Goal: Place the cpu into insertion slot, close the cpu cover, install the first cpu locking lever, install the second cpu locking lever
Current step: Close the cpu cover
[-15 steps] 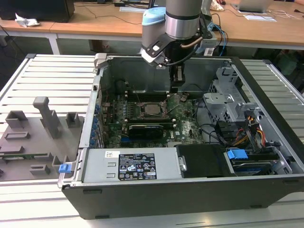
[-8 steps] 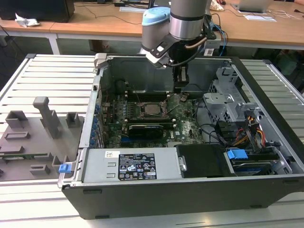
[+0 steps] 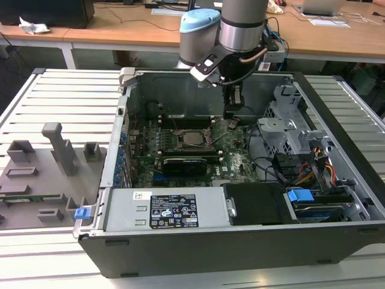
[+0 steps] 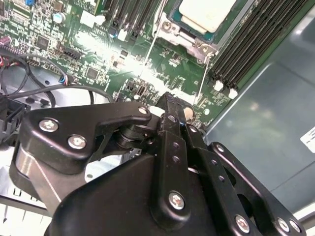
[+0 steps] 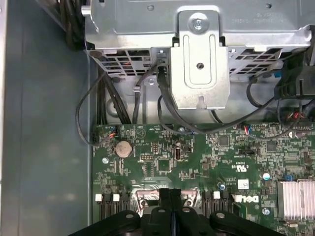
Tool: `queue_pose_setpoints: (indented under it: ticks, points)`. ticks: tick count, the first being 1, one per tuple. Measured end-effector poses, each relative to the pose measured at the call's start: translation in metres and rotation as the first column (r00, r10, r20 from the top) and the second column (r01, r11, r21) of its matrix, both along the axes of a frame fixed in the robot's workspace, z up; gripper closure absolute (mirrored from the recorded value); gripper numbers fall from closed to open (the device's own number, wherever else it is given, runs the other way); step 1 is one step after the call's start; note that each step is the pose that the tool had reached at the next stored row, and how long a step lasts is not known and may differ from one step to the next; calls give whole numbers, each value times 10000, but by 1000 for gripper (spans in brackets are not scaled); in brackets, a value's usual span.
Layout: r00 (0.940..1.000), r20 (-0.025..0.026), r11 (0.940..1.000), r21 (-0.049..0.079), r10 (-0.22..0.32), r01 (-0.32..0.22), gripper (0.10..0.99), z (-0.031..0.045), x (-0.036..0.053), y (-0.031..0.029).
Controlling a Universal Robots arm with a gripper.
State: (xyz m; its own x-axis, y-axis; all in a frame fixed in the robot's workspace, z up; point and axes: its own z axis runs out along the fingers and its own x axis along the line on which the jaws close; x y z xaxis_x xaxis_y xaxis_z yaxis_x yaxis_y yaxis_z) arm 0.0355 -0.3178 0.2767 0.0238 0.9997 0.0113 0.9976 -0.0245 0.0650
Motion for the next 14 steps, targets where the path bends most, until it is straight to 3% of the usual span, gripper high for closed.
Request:
queue_pose_setpoints:
  ticks: [5, 10, 14]
  points:
    - [10000, 1, 10000, 4, 0, 0, 980, -16, 42, 1]
    - [10000, -40, 10000, 2, 8, -8, 980, -98, 95, 0]
    - [10000, -44, 10000, 4, 8, -8, 980, -123, 142, 1]
